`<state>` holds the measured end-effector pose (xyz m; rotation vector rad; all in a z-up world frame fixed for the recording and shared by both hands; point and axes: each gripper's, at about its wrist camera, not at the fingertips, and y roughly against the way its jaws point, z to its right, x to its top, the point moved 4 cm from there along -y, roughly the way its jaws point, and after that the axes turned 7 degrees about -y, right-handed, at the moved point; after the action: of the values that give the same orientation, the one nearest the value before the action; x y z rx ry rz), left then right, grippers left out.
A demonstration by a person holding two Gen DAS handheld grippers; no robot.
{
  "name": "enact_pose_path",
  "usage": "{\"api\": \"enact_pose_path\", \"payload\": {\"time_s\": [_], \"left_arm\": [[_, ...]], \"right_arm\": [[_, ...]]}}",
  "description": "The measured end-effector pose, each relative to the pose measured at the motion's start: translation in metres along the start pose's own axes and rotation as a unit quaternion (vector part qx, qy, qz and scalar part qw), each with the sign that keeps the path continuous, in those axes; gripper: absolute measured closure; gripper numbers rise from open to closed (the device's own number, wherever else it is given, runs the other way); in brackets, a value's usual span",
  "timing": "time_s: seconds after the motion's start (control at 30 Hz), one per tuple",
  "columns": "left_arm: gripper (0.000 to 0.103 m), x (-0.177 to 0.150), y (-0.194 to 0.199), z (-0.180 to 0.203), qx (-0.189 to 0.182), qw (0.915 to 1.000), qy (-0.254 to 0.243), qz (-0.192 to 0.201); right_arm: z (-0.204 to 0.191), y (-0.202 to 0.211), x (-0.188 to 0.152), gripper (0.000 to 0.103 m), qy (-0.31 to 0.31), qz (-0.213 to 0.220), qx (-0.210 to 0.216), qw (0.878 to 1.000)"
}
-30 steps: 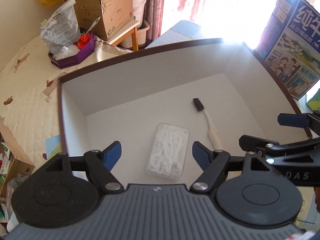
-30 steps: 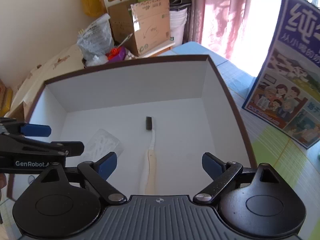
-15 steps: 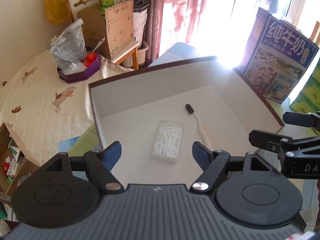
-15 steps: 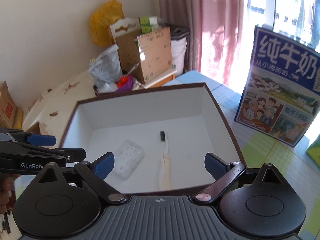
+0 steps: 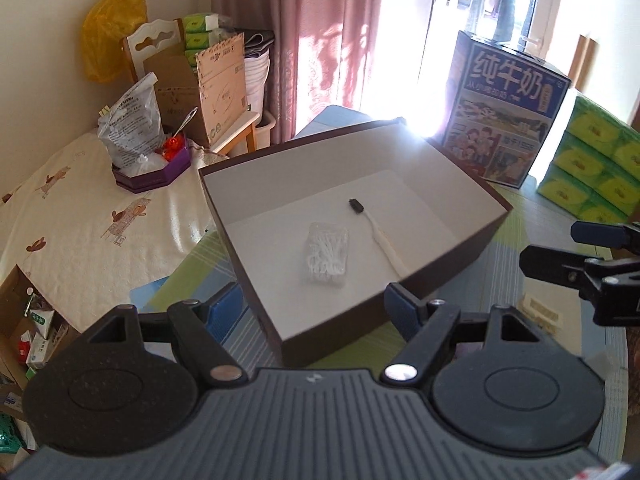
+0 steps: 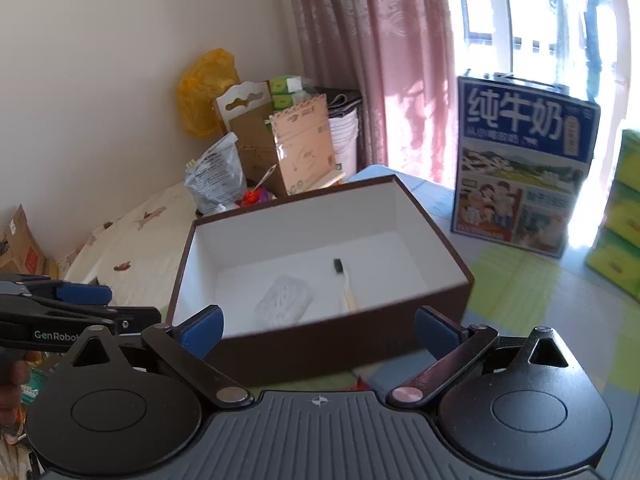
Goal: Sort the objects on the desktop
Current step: 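Withdraw both tools from the box back toward the table items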
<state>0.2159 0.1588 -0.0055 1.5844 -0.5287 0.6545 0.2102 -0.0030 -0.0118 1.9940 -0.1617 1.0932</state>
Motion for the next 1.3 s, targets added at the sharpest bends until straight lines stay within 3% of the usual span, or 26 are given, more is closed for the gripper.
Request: {"api": "enact_pose_path", "payload": {"time_s": [0.37, 0.67, 1.0, 1.3], "left_arm": [[0.025, -0.062, 0.025, 0.014, -0.024, 0.9988, -0.030, -0.030], [0.025, -0.094, 0.034, 0.034, -0.037, 0.9966, -0.053, -0.052], [0.025, -0.112, 0.026, 0.059, -0.062, 0.9916, -0.085, -0.075], [0.025, -0.115, 0.012, 0.088, -0.097, 0.9847, -0.121, -0.080]], "right_arm": [[-0.017, 0.046, -0.056, 0.002, -0.012, -0.008, -0.016, 1.000], [-0.023, 0.067, -0.095, 0.002, -0.014, -0.026, -0.041, 0.999], [0.007, 0.090, -0.149, 0.002, -0.088, -0.081, -0.098, 0.988], [0.040, 0.112, -0.170, 0.002, -0.138, -0.079, -0.162, 0.974]]}}
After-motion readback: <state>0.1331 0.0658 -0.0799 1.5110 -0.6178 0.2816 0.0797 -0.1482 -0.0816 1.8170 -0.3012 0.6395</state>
